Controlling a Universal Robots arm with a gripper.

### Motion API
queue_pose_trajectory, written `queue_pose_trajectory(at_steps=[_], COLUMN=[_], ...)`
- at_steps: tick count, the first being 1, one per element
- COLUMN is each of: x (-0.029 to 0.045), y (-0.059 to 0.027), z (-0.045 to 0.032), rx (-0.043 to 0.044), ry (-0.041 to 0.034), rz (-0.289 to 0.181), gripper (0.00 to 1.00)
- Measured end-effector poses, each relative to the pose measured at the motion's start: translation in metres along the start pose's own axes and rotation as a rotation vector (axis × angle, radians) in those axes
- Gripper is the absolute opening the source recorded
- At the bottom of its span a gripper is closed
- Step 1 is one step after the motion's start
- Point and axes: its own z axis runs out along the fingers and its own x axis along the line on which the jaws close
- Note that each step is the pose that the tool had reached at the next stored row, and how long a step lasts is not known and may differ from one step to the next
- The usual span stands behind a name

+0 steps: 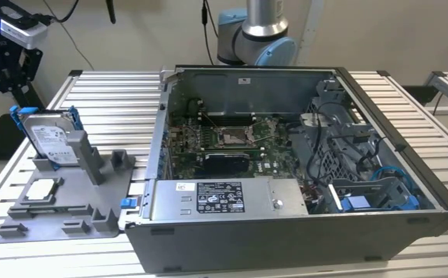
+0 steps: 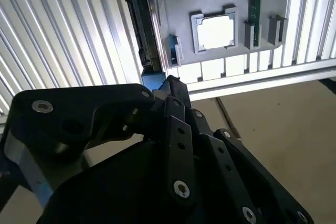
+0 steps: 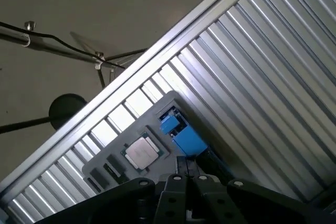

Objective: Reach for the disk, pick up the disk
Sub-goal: 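Pick up the disk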

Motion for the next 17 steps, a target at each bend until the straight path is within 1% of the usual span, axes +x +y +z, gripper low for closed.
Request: queue_pose_trajectory(at_steps=[3,17], x=[0.0,0.0], y=[0.0,0.0], z=[0.0,0.0], rx=[0.0006,0.0066], ry=[0.0002,0.0028], rz=[-0.024,-0.277], gripper=[0.0,0.0])
